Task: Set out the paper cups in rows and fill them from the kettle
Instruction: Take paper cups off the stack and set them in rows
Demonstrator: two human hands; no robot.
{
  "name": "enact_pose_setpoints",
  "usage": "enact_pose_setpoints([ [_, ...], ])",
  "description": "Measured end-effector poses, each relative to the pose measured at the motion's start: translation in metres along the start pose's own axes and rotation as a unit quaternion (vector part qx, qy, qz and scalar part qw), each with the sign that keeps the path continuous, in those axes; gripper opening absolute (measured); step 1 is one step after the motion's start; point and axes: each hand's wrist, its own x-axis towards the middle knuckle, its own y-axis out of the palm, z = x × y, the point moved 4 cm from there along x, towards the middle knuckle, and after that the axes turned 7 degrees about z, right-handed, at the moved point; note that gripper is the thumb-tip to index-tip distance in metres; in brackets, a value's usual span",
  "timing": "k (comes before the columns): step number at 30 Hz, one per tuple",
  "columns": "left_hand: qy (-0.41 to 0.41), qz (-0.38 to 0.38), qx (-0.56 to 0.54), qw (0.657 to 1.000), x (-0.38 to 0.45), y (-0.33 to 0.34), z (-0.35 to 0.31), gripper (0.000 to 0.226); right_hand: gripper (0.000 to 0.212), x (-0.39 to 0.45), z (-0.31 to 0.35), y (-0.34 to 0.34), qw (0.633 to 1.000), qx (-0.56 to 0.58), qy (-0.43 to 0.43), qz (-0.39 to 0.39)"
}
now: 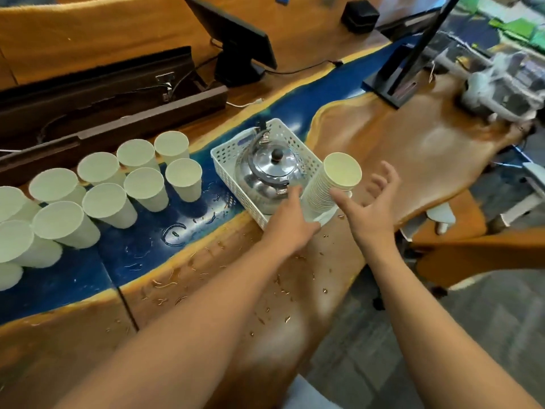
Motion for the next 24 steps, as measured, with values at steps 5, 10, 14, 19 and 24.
enact_pose_setpoints([
  [5, -0.002, -0.014, -0.016, 1.0, 0.031, 0.021, 0.007, 0.092, 0.112, 0.025, -0.041, 0.03, 0.996, 0.054, 0.028, 0.066],
  [10, 0.009, -0.045, -0.029, 0.999, 0.054, 0.033, 0.012, 0.074, 0.087, 0.048, -0.057, 0.041, 0.996, 0.056, 0.043, 0.062],
  [14, 0.018, -0.059, -0.031, 0.998, 0.049, 0.029, 0.01, 0.075, 0.079, 0.053, -0.043, 0.036, 0.994, 0.055, 0.029, 0.092],
  [19, 0.078, -0.074, -0.028, 0.994, 0.023, 0.005, -0.016, 0.079, 0.08, 0.039, 0.0, 0.015, 0.995, 0.057, -0.021, 0.081],
  [24, 0.09, -0.101, -0.062, 0.989, -0.034, -0.043, -0.017, 0.082, 0.086, 0.003, 0.066, 0.031, 0.989, 0.048, -0.074, 0.123],
])
